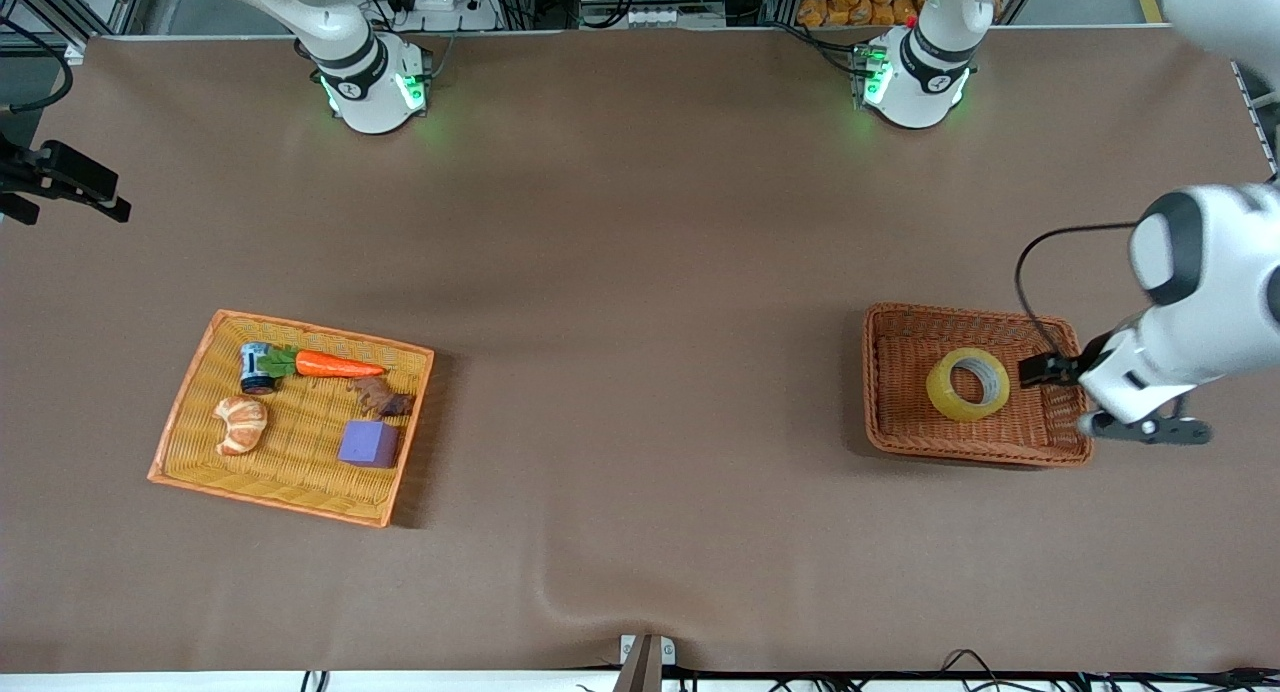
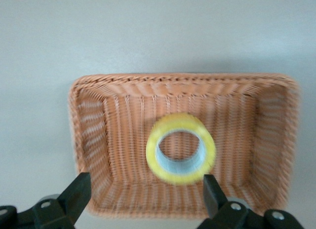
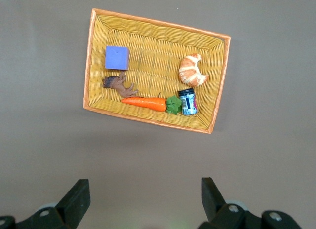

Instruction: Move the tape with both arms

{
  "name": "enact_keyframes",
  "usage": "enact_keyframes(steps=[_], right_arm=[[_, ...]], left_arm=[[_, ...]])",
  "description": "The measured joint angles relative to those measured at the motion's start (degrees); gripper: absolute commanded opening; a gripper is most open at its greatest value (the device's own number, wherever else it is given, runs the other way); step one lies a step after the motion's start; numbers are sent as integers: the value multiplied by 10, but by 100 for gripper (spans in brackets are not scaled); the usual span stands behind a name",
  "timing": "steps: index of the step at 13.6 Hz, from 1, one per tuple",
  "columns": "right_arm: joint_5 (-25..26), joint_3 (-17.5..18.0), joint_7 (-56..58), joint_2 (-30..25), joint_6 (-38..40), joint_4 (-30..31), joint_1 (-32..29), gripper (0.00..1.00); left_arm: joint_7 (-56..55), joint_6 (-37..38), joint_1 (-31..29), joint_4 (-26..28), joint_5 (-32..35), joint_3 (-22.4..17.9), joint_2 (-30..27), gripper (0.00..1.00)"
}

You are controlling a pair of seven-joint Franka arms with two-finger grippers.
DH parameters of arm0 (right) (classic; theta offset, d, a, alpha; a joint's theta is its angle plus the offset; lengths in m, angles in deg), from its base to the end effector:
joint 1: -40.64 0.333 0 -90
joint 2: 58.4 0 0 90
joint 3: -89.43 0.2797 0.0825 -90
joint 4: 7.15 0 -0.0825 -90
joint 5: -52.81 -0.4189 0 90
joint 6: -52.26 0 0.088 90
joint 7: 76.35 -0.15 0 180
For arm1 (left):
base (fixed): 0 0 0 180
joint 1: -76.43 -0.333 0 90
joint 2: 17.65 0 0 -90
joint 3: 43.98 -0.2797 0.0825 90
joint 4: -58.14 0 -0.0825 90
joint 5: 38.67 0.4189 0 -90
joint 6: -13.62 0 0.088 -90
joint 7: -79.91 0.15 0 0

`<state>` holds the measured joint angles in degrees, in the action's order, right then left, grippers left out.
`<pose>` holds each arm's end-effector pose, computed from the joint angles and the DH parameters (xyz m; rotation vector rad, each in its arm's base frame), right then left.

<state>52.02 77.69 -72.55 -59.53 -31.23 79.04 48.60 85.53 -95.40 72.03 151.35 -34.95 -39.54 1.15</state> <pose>0.5700 -0.0364 0.5800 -3.1218 -0.0028 0.0415 0.6676 0.0097 0.3369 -3.1019 0.1833 0.0819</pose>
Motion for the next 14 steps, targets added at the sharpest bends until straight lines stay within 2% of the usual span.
enact_keyframes(steps=[2, 4, 10, 14], right_arm=[[0, -3, 0, 0, 0, -4, -1, 100], [0, -3, 0, -1, 0, -7, -1, 100], [-1, -1, 0, -1, 0, -9, -7, 100], [-1, 0, 0, -1, 0, -9, -7, 100]], left_arm=[[0, 79, 16, -74, 43, 8, -11, 100], [-2, 131, 38, -118, 60, 15, -15, 100], [-8, 200, 43, -136, 1, 15, -82, 100], [-8, 213, 43, -133, -14, 19, -90, 100]])
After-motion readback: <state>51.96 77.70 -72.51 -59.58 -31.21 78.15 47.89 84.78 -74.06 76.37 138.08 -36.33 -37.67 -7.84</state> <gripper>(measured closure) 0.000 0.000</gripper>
